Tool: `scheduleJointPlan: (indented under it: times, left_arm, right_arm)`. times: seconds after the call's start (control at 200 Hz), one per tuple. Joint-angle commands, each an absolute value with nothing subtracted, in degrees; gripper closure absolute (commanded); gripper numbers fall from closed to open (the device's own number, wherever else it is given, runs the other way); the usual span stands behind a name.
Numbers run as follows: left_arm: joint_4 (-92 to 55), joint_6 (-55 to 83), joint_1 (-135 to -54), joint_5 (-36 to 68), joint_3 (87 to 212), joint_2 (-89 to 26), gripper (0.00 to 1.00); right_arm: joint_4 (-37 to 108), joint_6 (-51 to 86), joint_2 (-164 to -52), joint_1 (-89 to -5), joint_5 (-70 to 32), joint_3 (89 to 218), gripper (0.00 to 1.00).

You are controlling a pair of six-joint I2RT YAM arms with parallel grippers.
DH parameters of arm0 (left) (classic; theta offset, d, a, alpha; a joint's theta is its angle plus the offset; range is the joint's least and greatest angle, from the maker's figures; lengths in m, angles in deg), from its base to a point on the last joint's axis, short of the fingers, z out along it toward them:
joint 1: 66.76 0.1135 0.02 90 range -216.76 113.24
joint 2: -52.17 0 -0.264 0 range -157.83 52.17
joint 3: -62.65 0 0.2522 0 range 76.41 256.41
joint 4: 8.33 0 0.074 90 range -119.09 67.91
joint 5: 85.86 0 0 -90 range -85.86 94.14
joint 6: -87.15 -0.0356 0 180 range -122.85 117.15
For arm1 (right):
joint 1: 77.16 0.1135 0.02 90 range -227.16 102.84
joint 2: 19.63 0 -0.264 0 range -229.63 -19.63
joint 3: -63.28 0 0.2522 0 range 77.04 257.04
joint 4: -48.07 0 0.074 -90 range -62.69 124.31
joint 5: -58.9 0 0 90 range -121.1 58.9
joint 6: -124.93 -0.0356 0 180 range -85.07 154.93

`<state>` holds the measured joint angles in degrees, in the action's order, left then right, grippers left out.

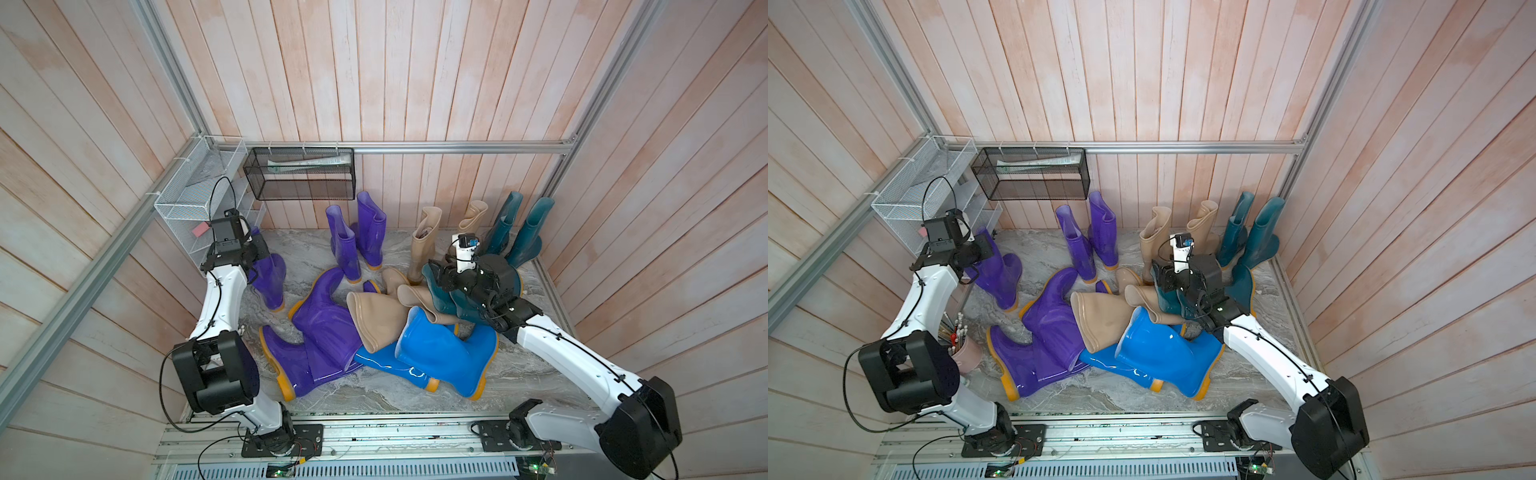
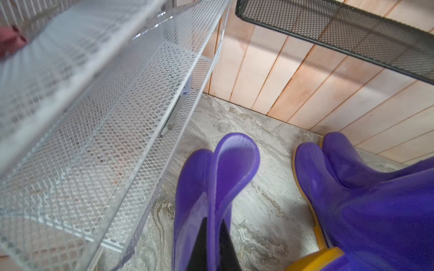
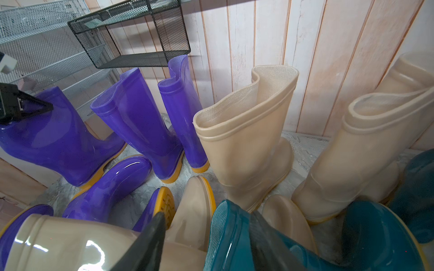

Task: Match and arrange rain boots in pairs
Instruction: Move the rain boot to the corner of the board.

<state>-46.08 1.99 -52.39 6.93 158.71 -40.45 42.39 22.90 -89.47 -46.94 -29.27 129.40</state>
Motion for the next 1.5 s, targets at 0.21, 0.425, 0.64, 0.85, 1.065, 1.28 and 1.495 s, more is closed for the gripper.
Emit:
scheduleJointPlan:
  times: [0.21, 0.425, 0.64, 0.85, 1.065, 1.28, 1.495]
  left_arm:
    - [-33.7, -9.0, -55.0, -2.0, 166.3, -47.6, 1.00]
    - [-32.1, -8.3, -55.2, -5.1, 172.1, -53.3, 1.00]
    - [-33.9, -10.6, -56.0, -2.9, 177.3, -58.1, 0.99]
    - [-36.2, -9.7, -57.1, 1.5, 179.5, -57.5, 0.38]
    - [-38.7, -8.0, -59.4, 2.5, 178.6, -49.7, 0.21]
    - [-44.1, -7.0, -66.7, -2.8, 172.2, -37.1, 0.22]
    - [-46.9, 5.0, -79.8, -5.1, 147.1, -17.9, 0.26]
  right_arm:
    - [41.6, 23.2, -90.6, -47.8, -28.1, 130.4, 0.47]
    - [40.9, 23.3, -91.8, -48.4, -28.2, 130.6, 0.48]
    - [41.0, 23.3, -93.3, -48.9, -28.3, 131.0, 0.48]
    - [40.3, 23.0, -93.9, -48.9, -28.1, 131.7, 0.46]
    - [39.7, 22.8, -91.4, -48.9, -28.3, 131.5, 0.44]
    - [38.8, 23.1, -88.0, -48.9, -28.7, 131.2, 0.42]
    - [39.0, 22.3, -84.8, -48.9, -28.6, 129.5, 0.42]
